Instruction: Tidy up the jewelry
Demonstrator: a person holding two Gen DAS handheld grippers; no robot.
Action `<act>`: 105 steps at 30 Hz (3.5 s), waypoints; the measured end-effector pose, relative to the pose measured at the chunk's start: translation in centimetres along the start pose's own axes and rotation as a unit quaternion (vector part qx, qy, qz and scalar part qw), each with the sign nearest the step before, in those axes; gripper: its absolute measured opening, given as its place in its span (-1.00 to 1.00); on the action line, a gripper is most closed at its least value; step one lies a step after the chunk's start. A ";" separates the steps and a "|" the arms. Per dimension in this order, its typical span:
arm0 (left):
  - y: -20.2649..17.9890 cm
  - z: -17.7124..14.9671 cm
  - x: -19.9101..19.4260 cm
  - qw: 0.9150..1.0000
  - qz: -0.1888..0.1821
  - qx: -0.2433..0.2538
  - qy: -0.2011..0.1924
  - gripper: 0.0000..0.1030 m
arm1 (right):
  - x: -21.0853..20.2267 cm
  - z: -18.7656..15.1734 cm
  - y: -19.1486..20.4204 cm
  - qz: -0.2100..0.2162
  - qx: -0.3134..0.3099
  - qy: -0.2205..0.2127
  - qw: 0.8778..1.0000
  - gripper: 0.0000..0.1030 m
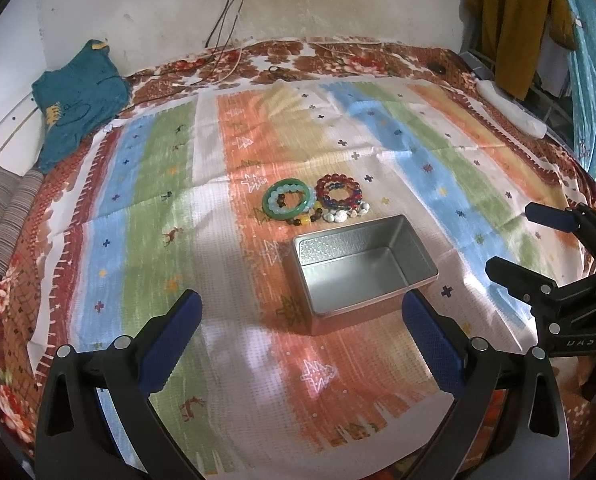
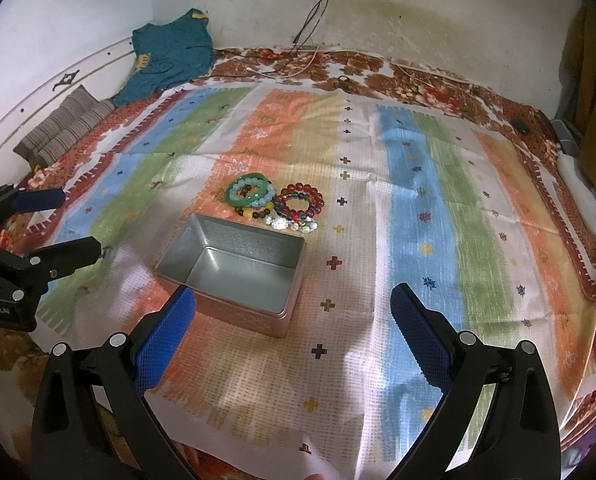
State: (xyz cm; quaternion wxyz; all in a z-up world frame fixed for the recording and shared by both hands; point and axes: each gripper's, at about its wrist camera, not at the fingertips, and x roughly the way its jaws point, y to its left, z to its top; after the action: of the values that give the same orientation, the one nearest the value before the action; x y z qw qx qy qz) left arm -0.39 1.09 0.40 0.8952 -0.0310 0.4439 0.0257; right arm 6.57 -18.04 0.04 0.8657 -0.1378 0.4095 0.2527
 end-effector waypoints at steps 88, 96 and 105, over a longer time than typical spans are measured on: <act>6.8 8.2 16.4 0.985 0.109 -0.082 0.104 0.89 | 16.0 7.8 -4.1 -0.066 0.049 0.110 0.990 0.92; 6.9 9.0 18.8 0.985 0.095 -0.082 0.113 0.89 | 18.0 8.4 -3.9 -0.064 0.049 0.123 0.989 0.92; 6.9 9.3 21.4 0.985 0.087 -0.078 0.126 0.89 | 19.8 8.9 -4.0 -0.056 0.059 0.136 0.987 0.91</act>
State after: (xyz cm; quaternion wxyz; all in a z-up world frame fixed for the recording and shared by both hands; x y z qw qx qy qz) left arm 19.37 9.10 -11.24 0.8215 -0.0654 0.5505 0.1336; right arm 25.12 -11.00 -9.72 0.8213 -0.1426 0.5295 0.1577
